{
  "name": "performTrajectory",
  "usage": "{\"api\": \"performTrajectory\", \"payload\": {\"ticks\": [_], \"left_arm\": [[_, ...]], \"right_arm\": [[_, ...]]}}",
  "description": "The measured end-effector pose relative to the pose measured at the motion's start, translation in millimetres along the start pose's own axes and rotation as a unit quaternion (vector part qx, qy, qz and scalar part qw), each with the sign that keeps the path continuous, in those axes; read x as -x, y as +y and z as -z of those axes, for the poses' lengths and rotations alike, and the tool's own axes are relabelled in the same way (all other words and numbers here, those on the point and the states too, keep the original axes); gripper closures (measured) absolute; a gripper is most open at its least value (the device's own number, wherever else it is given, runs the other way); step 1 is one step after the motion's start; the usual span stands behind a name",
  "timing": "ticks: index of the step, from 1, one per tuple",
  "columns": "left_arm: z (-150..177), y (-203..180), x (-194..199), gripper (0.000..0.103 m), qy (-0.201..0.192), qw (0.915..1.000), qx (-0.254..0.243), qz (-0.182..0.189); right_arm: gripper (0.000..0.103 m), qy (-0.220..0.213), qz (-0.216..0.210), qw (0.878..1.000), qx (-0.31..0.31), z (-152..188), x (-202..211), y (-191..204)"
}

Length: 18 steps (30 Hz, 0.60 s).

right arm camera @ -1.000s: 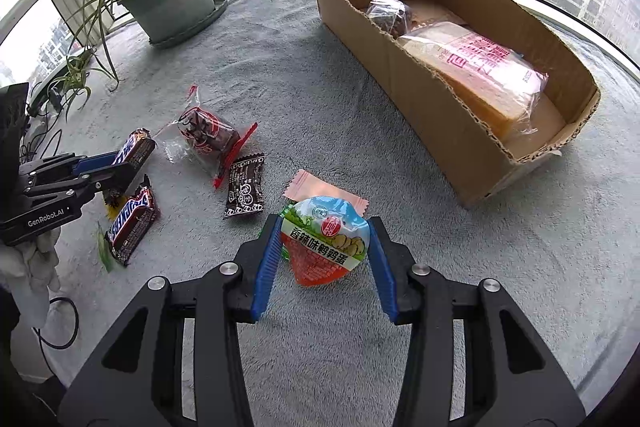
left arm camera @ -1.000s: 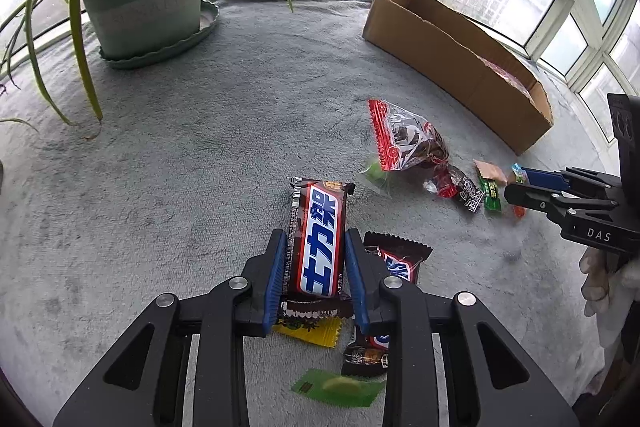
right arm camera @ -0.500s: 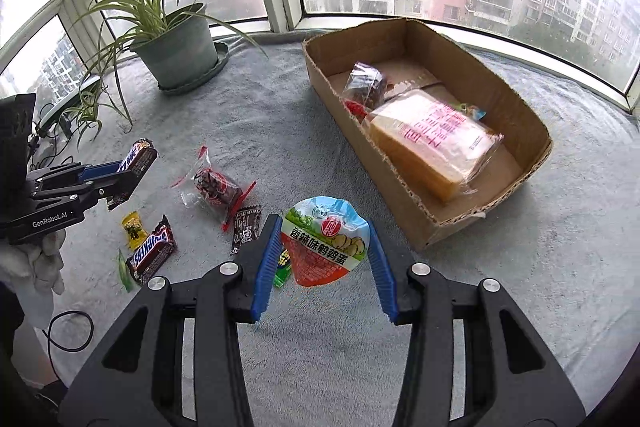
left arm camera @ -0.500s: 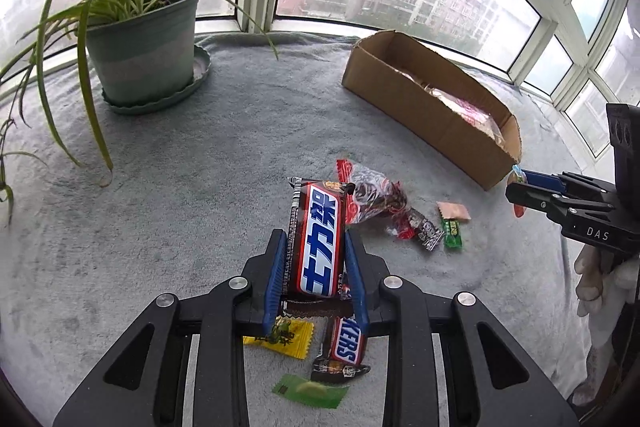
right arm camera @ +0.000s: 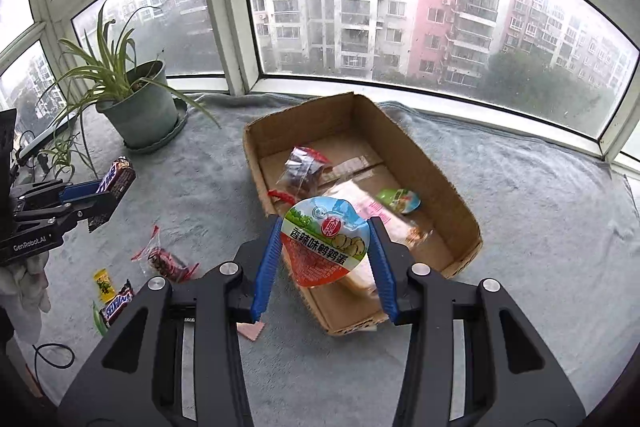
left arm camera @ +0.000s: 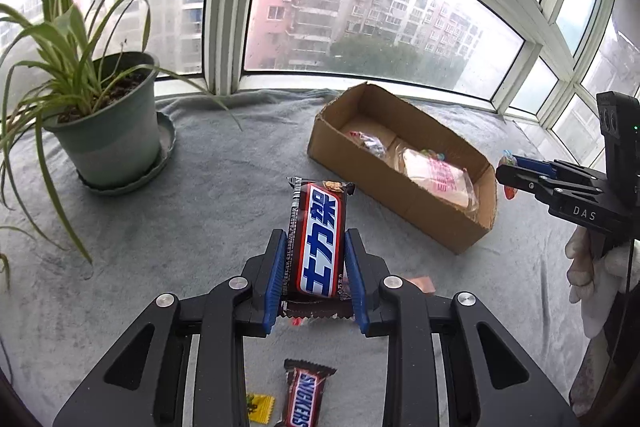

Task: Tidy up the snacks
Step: 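Carry the candy bar with the left tool into the box while the right tool drops the snack cup there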

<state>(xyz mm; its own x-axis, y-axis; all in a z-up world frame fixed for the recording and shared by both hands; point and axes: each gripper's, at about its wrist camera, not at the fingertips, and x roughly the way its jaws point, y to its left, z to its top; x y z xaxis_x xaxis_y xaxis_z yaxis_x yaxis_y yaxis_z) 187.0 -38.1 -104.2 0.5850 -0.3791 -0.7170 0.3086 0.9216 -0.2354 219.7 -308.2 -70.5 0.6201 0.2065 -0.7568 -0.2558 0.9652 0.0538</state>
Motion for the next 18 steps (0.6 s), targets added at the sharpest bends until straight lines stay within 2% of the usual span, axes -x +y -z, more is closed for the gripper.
{"api": "performTrajectory", "payload": {"ticks": [10,18], "left_arm": [[-41,-36,-27,0.076,-0.008,0.9996,-0.016,0.020],[-62,-54,-58,0.076,-0.004,0.9993,-0.021,0.029]], "right_arm": [[0.058,-0.012,0.019,1.000,-0.007,-41,-23,-33],[0.058,0.009,0.019,0.999,-0.024,-42,-57,-50]]}}
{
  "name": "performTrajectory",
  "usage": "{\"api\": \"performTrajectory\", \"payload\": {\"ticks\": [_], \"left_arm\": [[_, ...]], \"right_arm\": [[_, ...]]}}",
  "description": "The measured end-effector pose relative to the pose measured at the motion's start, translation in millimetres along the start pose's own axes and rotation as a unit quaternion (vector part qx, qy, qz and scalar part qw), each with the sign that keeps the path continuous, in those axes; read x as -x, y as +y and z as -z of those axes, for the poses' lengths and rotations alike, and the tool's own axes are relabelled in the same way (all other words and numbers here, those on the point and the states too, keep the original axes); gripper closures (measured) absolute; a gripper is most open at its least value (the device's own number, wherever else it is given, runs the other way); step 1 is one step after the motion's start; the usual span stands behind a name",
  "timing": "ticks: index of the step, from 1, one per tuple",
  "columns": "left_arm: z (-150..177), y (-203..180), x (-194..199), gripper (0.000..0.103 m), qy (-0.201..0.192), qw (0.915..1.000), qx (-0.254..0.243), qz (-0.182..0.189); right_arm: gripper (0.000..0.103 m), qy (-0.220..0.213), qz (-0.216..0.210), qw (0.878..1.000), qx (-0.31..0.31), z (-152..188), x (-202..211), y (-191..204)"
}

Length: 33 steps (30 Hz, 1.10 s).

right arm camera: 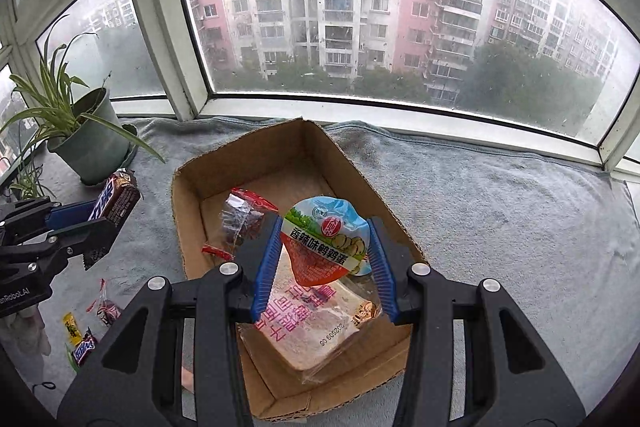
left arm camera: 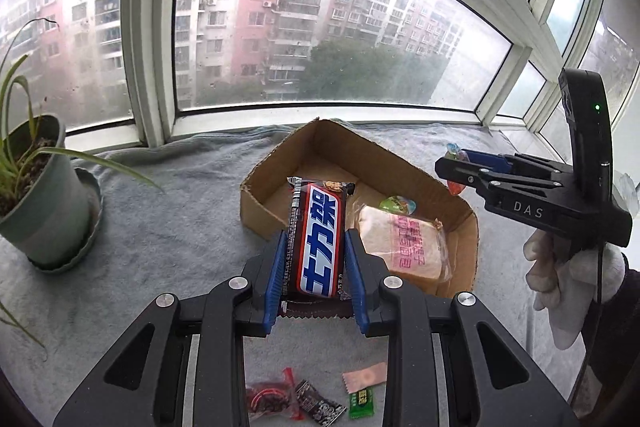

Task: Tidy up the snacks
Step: 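Carry the candy bar with the left tool into the box while the right tool drops the snack cup there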

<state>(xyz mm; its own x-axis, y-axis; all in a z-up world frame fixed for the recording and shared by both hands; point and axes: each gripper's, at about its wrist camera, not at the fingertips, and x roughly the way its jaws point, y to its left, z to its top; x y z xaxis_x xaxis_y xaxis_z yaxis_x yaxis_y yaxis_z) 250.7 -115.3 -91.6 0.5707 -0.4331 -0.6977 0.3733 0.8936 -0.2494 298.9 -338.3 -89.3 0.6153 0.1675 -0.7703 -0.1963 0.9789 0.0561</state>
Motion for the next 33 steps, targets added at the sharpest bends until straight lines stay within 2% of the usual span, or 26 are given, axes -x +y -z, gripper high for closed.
{"api": "performTrajectory", "payload": {"ticks": [10,21,22,25,33], "left_arm": [[-13,-13,-37,0.076,0.017,0.9998,-0.011,0.005],[-11,-14,-58,0.075,0.035,0.9993,-0.005,0.013],[-11,-15,-58,0.075,0.037,0.9992,-0.006,0.014],[-12,-17,-59,0.071,0.042,0.9991,0.000,0.011],[-15,-16,-43,0.070,0.027,0.9996,0.005,0.007]], "right_arm": [[0.058,0.024,0.002,1.000,-0.011,4,-39,-10],[0.058,0.032,0.010,0.999,-0.010,7,-48,-13],[0.057,0.032,0.012,0.999,-0.008,7,-48,-13],[0.036,0.025,0.016,1.000,-0.007,7,-44,-12],[0.034,0.011,0.018,1.000,-0.006,7,-26,-9]]}}
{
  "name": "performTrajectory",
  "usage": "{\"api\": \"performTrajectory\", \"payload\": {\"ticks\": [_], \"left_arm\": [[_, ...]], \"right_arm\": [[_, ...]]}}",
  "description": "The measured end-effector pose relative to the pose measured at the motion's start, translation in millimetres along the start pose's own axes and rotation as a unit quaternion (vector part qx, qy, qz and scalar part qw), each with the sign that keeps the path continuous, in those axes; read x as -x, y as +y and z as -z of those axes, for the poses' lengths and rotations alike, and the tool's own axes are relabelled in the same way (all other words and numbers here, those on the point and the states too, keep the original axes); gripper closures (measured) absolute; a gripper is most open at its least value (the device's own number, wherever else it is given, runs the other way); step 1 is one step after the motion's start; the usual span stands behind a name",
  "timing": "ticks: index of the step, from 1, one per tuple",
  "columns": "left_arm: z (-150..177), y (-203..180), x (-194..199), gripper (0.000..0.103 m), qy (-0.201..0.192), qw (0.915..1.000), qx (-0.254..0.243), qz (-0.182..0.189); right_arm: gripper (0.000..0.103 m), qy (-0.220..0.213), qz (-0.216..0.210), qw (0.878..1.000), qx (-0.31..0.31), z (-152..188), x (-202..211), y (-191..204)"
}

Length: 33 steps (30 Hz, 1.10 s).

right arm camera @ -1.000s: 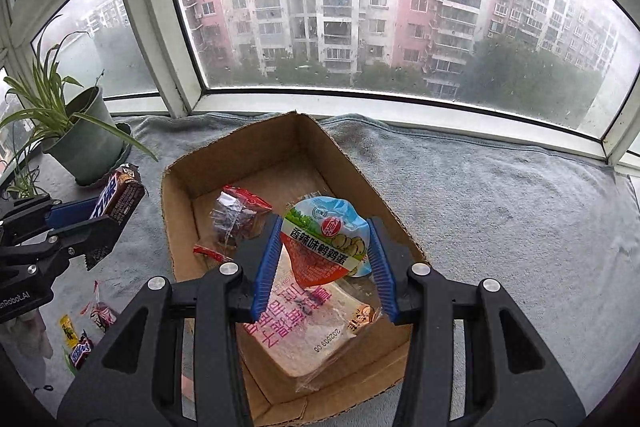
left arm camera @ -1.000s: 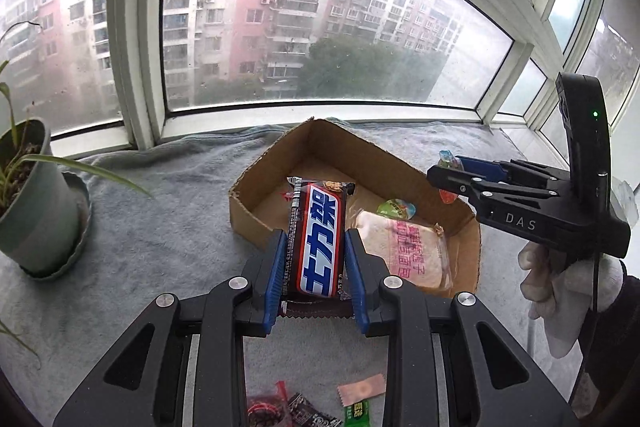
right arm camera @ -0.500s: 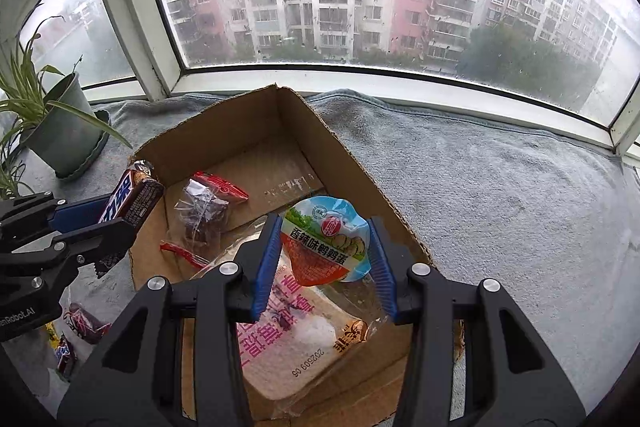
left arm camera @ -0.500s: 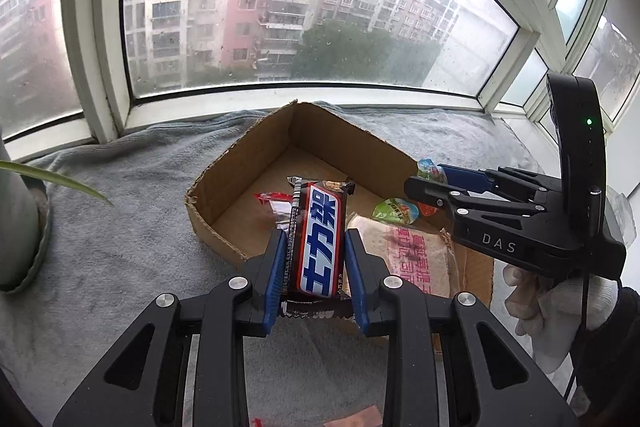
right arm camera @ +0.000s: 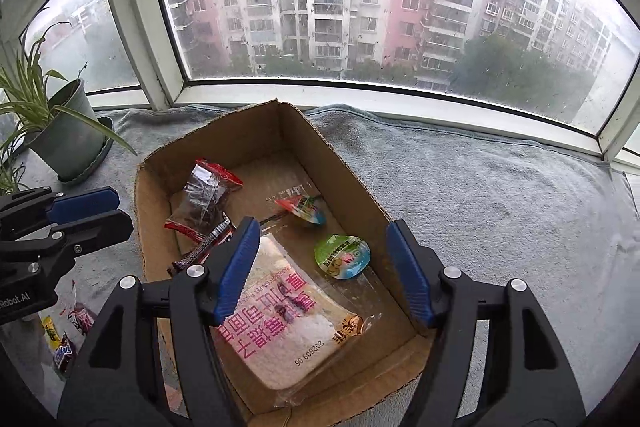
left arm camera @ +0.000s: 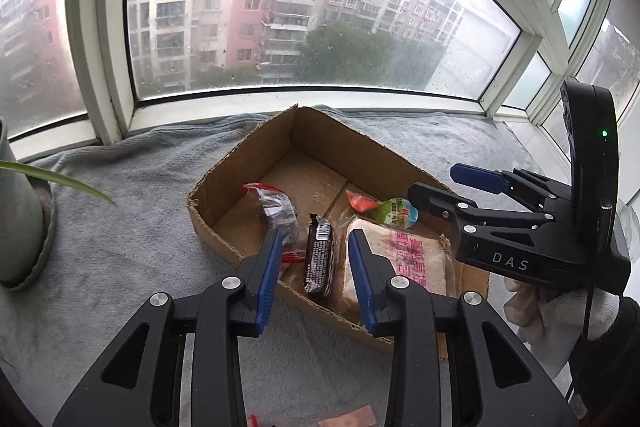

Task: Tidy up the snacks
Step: 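Carry the candy bar with the left tool into the box while the right tool drops the snack cup there, then move both open tools back toward the remaining snacks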

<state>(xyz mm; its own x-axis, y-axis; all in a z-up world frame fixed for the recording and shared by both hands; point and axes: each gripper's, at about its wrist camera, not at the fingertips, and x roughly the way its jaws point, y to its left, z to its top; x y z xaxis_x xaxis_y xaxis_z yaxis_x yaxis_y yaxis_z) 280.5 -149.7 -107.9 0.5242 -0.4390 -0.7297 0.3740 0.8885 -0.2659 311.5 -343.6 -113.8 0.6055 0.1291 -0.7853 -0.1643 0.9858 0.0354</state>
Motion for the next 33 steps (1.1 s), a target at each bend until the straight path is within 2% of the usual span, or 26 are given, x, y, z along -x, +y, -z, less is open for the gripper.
{"api": "performTrajectory", "payload": {"ticks": [6,17,22,25,33], "left_arm": [[2,9,21,0.070,-0.014,0.9999,0.006,-0.005],[24,29,86,0.070,-0.040,0.9989,0.008,-0.021],[46,45,115,0.070,-0.043,0.9984,0.010,-0.036],[64,55,128,0.070,-0.039,0.9980,0.017,-0.046],[122,80,142,0.067,-0.009,0.9967,0.048,-0.065]], "right_arm": [[0.034,-0.011,-0.005,1.000,0.007,3,23,10],[0.033,-0.033,-0.032,0.999,0.024,28,79,37],[0.033,-0.031,-0.050,0.998,0.038,44,95,53],[0.025,-0.029,-0.063,0.997,0.045,53,103,65],[0.025,-0.008,-0.094,0.990,0.102,67,100,112]]}}
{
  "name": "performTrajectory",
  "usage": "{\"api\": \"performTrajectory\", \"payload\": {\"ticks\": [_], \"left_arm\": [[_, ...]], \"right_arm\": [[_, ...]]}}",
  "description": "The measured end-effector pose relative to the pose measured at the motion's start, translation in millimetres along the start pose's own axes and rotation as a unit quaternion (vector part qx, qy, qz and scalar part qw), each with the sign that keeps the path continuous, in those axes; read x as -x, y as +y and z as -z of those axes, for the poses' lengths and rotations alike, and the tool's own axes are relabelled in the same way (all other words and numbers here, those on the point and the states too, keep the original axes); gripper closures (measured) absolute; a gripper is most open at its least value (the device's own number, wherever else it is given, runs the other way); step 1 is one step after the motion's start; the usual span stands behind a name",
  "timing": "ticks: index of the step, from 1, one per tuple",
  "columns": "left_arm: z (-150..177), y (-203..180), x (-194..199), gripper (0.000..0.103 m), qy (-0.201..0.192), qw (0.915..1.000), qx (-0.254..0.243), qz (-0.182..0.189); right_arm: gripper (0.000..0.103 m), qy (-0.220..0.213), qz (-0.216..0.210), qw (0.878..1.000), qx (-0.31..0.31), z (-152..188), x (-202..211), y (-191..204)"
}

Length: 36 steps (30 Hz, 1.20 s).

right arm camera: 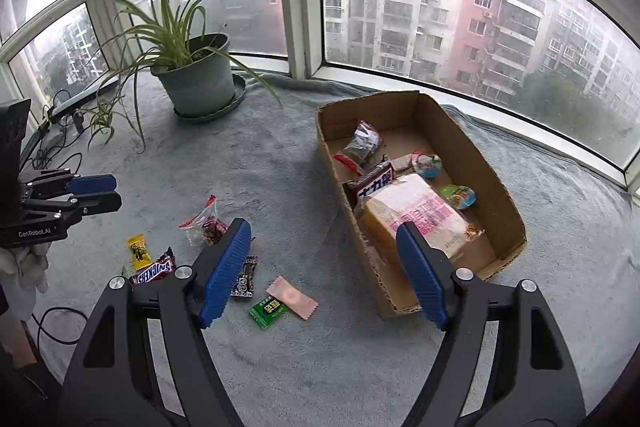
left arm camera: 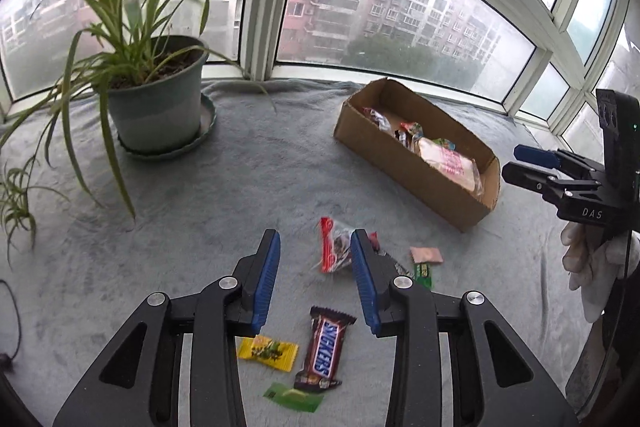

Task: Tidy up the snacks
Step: 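Move both open tools back toward the remaining snacks, then grasp the Snickers with the left tool while the right tool grasps the candy bag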

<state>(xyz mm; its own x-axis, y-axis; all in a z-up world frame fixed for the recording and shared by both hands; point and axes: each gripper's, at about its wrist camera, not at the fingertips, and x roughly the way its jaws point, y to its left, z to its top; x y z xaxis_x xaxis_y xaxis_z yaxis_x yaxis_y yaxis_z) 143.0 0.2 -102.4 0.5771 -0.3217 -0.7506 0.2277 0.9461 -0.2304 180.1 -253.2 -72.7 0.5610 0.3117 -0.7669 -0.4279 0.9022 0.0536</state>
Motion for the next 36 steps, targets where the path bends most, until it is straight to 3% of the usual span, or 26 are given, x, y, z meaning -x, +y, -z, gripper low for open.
{"api": "performTrajectory", "payload": {"ticks": [9,17,36], "left_arm": [[55,1,-15,0.067,0.049,0.9987,0.007,-0.008],[73,-6,-32,0.067,0.072,0.9973,0.013,-0.002],[82,-4,-59,0.067,0.091,0.9957,0.020,-0.002]], "right_arm": [[0.025,0.053,-0.027,0.995,0.085,2,-41,52],[0.025,0.092,-0.035,0.983,0.156,10,-79,88],[0.025,0.137,-0.059,0.974,0.171,10,-136,101]]}}
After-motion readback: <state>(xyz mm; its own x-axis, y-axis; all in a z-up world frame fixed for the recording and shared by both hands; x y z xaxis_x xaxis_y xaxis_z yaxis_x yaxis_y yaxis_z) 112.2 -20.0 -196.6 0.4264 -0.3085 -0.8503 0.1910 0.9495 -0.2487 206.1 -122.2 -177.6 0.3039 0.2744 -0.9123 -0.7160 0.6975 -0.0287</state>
